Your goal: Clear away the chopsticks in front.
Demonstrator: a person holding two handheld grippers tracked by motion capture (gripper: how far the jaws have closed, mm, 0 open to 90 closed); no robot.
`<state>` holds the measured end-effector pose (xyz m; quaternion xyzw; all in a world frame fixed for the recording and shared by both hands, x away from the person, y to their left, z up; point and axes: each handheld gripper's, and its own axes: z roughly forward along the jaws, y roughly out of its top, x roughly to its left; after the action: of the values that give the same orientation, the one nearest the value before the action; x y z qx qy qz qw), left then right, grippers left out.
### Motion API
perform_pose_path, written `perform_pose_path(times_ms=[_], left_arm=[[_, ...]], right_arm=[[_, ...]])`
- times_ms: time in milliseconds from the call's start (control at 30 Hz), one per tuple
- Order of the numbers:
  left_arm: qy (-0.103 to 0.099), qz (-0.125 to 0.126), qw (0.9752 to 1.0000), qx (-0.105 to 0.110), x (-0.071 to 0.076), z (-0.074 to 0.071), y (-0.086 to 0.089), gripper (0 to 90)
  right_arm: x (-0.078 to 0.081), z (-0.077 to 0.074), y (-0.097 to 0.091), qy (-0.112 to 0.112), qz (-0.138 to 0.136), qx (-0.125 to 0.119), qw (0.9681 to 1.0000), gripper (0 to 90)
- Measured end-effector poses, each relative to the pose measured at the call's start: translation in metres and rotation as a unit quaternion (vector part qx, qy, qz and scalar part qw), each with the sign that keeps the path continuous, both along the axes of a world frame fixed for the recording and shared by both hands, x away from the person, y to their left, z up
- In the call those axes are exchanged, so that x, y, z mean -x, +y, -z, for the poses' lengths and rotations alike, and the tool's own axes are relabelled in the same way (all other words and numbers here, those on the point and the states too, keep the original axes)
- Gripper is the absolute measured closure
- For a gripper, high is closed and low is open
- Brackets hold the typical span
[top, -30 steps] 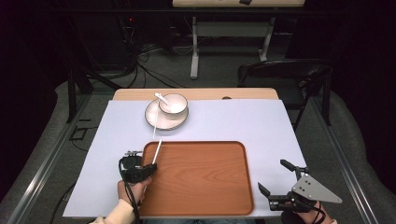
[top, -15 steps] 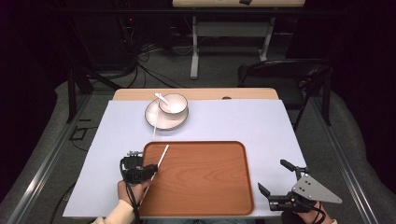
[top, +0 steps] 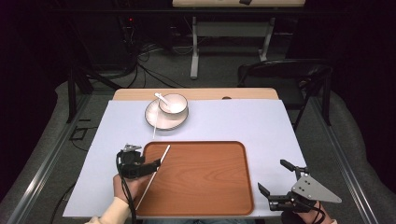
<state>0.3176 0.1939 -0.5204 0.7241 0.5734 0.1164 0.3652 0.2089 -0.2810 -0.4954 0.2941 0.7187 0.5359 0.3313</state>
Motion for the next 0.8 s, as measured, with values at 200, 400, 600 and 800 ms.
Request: perform_pose_path(times_ms=[200,400,600,800], left_arm=[[-0.012,0.022,0.9994,-0.023,-0.017,-0.011,0.009,15.5],[-0.01,0.023,0.9993,-0.028,-0.045,-0.026,0.018,10.8],[-0.014,0.024,0.999,-0.035,-0.079,-0.044,0.022,5.1],[-0.02,0.018,0.998,-0.057,-0.108,-0.052,0.021,1.3]], right_arm=[[0.0,0.0,0.001,0.002,0.0,0.003,1.0,0.1],[0.0,0.0,0.001,0.002,0.0,0.002,1.0,0.1],[0.0,0.0,0.0,0.001,0.0,0.001,1.0,0.1],[0.0,0.0,0.0,0.002,0.0,0.001,1.0,0.1]])
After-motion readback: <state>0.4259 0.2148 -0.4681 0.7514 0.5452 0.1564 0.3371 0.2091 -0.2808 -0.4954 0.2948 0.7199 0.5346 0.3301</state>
